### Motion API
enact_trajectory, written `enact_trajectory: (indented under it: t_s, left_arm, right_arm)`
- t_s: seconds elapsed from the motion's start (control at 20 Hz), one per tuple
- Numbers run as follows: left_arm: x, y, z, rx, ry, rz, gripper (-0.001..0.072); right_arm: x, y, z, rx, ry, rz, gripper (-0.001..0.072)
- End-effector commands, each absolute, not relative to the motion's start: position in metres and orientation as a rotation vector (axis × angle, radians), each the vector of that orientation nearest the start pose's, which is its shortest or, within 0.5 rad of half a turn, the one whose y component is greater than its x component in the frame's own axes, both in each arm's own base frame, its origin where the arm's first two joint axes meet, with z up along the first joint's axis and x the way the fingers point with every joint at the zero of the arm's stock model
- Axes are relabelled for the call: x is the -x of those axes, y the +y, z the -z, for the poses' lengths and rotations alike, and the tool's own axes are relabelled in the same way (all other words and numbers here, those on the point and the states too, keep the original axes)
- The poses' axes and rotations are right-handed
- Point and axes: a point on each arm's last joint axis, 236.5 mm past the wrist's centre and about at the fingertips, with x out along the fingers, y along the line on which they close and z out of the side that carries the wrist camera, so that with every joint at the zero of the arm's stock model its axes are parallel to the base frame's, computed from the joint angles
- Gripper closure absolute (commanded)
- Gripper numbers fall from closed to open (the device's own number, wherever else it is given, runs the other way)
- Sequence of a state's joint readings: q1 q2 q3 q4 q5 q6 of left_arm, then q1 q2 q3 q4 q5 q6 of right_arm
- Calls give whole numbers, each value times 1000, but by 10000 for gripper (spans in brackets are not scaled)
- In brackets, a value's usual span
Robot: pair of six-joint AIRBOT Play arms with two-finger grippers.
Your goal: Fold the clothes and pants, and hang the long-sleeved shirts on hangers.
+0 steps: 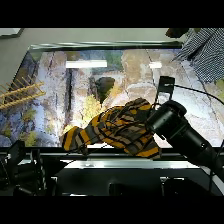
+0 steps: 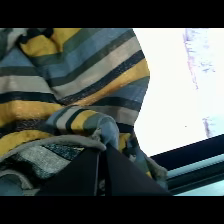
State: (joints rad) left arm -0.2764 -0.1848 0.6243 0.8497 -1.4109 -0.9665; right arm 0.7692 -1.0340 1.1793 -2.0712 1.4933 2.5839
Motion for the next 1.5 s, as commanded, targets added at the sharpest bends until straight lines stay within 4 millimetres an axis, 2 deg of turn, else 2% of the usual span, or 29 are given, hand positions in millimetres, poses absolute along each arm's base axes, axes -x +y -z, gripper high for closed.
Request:
enact_trajectory:
  t_s: [0.0, 0.1, 0.25, 0.55, 0.65, 0.8, 1.05, 1.25, 1.45]
  left_arm:
    - [-90, -198, -135, -166, 674, 1172, 688]
    - [-93, -202, -133, -191, 666, 1202, 688]
    - [-107, -205, -127, -219, 662, 1216, 688]
    - [-137, -218, -115, -246, 645, 1262, 688]
    - [-148, -225, -117, -225, 620, 1272, 688]
    - [-159, -235, -117, -186, 601, 1296, 688]
    - [-171, -238, -109, -193, 604, 1293, 688]
    - [-174, -253, -118, -111, 563, 1357, 689]
    - [-182, -261, -111, -71, 575, 1387, 688]
  right_arm:
    - [-293, 122, -112, -10, 1023, 256, 688]
    - [-301, 136, -119, 11, 1000, 170, 688]
    - [-306, 141, -142, 73, 970, 98, 688]
    - [-295, 137, -178, 114, 968, 36, 688]
    - [-293, 135, -193, 102, 957, 31, 688]
    - [-289, 146, -216, 32, 932, -25, 688]
    - [-274, 142, -226, 5, 972, -32, 688]
    - [-285, 149, -233, -2, 914, -60, 688]
    - [-288, 153, -236, -14, 898, -72, 688]
